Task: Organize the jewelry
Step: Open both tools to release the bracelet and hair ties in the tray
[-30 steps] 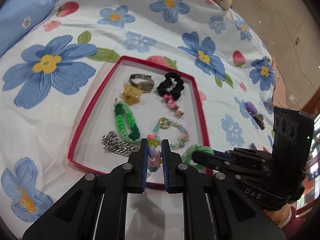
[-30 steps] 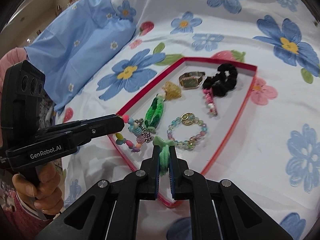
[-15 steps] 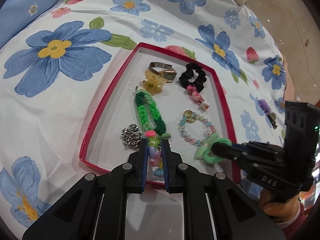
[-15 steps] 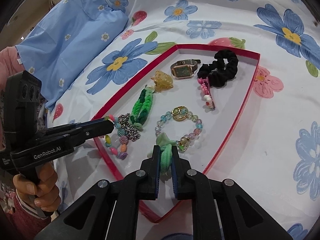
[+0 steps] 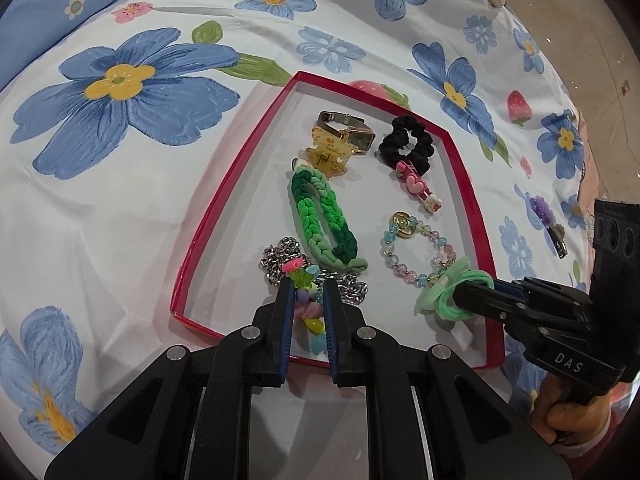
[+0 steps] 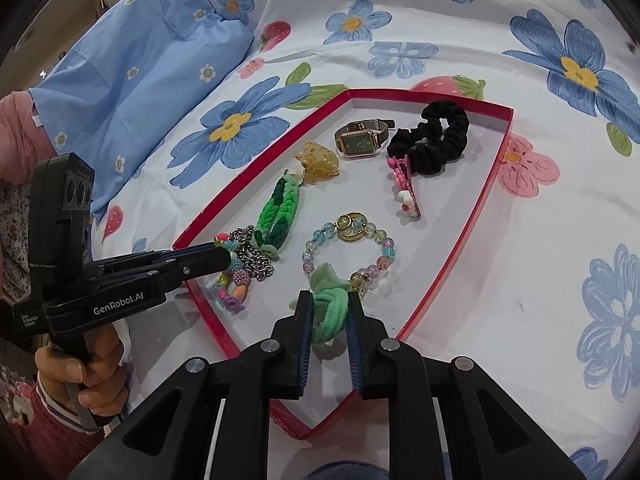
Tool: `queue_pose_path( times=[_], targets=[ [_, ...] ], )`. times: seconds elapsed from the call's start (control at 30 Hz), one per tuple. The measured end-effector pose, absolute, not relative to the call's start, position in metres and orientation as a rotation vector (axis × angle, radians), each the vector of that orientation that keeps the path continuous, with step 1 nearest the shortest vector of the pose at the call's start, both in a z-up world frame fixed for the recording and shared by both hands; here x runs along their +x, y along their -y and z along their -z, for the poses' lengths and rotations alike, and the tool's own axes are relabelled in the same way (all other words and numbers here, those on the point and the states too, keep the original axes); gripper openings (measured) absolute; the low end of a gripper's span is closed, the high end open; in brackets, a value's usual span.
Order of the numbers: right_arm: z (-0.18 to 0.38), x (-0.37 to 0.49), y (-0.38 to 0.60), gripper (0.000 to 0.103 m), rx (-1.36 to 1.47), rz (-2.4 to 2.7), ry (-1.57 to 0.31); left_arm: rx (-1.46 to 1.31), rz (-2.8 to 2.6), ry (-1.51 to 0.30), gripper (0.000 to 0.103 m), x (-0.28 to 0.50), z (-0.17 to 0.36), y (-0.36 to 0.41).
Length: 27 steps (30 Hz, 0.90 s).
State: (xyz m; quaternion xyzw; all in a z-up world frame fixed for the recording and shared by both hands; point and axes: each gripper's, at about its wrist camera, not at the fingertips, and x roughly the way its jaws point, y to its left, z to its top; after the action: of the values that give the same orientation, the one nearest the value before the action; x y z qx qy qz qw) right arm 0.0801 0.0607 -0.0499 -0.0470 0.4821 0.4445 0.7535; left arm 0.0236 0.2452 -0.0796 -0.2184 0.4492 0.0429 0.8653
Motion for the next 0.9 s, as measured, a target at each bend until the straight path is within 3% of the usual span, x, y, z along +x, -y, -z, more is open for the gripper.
queue_pose_path(
  times=[0.3, 0.5, 0.67, 0.8, 0.9],
  targets=[
    [0.047, 0.077, -0.061, 0.022, -0.134, -0.965, -1.030, -0.445, -0.106, -0.943, 0.012, 0.021, 0.077, -0.244],
    [0.043, 0.072, -0.060, 0.029, -0.153, -0.969, -1.011, -0.448, -0.107, -0.942, 0.017, 0.021, 0.075, -0.243],
    [0.040, 0.070, -0.054, 0.031, -0.156, -0.959, -0.997, -0.446, -0.114, -0.937, 0.025, 0.018, 0.072, -0.243],
    [0.038, 0.071, -0.051, 0.031, -0.147, -0.961, -0.996, -0.447, -0.114, -0.936, 0.026, 0.017, 0.070, -0.242],
    [0.036, 0.069, -0.049, 0.033, -0.147, -0.959, -0.987, -0.441, -0.118, -0.931, 0.034, 0.015, 0.068, -0.241]
  ],
)
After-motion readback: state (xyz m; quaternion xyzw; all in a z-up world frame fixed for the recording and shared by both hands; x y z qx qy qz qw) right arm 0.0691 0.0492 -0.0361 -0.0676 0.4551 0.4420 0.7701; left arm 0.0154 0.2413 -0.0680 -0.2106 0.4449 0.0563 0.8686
